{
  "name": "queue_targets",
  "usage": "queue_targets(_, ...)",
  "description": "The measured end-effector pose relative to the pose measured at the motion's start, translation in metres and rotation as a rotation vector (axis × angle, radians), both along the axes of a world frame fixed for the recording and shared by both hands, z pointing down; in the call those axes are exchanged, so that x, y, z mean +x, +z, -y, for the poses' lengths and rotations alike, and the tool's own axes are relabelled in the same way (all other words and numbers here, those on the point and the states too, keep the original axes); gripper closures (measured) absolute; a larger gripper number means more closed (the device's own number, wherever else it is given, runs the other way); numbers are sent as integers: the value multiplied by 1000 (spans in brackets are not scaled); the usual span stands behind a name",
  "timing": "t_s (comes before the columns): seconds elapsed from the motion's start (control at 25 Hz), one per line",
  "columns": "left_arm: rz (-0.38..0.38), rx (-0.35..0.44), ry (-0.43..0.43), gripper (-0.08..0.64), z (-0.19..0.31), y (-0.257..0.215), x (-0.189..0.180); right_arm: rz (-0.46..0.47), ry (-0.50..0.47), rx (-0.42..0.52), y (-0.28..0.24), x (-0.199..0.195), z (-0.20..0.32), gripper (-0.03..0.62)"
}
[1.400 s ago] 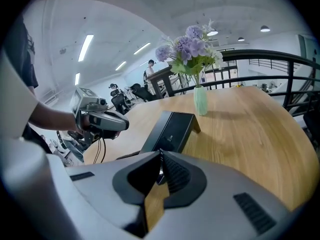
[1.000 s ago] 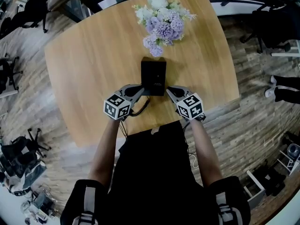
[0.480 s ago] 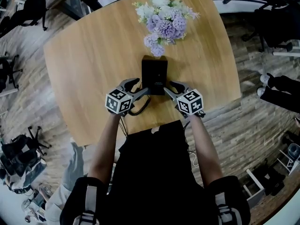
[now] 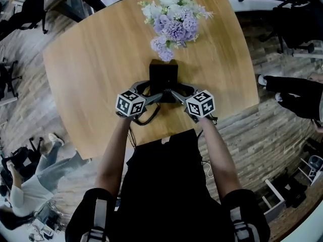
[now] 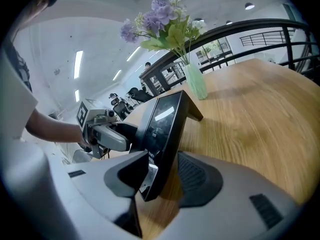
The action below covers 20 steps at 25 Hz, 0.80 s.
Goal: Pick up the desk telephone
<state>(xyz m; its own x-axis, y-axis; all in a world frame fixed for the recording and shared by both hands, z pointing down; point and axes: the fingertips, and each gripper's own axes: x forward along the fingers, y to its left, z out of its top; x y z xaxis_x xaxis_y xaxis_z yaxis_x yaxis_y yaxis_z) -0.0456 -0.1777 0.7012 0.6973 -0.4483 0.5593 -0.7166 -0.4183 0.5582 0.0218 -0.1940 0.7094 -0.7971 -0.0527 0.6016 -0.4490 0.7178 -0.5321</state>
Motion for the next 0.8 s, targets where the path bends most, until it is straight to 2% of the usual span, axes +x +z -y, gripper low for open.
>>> queue_targets(0.32,7,-42,37,239,7,14,7,16,12,-33,6,-6,1,417)
queue_targets(0.8,-28,-75,49,239,13,25,19,51,15,-83,7,-10,2,417)
